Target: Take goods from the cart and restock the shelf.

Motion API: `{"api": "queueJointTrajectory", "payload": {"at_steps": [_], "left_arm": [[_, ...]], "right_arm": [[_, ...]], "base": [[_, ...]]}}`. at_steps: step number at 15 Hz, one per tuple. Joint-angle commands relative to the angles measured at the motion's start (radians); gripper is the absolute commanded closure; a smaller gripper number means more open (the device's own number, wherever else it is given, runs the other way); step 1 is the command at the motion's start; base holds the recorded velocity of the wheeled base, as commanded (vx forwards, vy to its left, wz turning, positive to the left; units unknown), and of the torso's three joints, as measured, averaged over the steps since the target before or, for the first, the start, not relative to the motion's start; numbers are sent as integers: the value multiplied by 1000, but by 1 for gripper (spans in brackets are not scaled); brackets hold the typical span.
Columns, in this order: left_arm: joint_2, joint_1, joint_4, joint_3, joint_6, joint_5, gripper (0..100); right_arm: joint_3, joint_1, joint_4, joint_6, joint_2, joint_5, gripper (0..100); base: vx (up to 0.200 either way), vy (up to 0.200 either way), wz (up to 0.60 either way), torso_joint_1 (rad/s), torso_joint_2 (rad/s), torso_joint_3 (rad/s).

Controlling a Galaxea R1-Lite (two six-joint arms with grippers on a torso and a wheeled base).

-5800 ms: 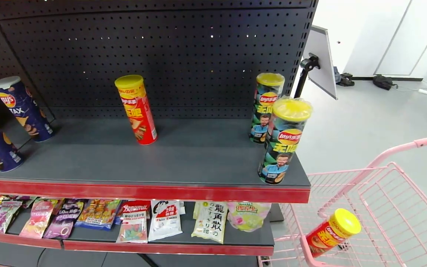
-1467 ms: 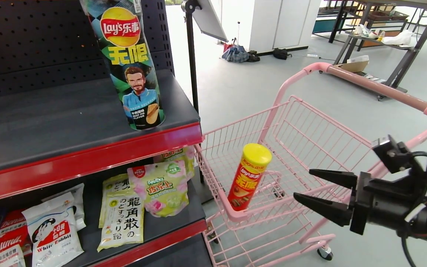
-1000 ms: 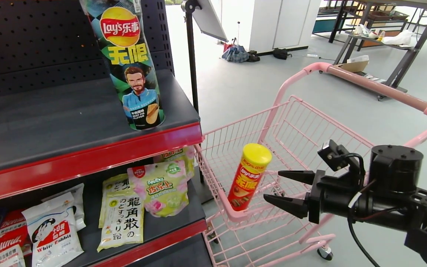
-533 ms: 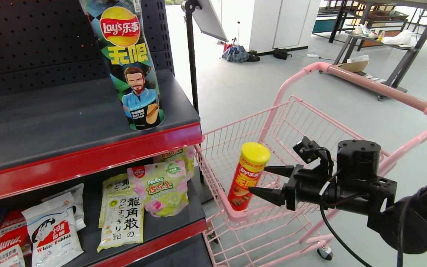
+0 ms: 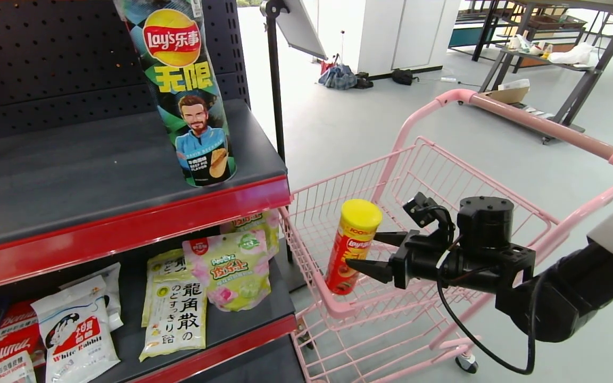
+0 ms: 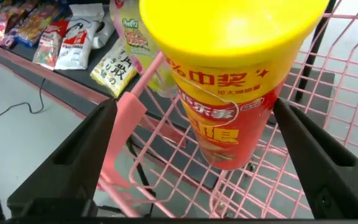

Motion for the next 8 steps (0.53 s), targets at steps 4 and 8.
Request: {"api": "queueJointTrajectory", "payload": {"at_steps": [4,8], "left_arm": [[1,0,0,0,0,0,0],[1,0,0,0,0,0,0]], "right_arm": [[-91,-17,-3,-1,67,-21,0],[-158,-21,-3,-1,113,-28,0]], "base": [[0,0,0,0,0,0],[0,0,0,0,0,0]]}}
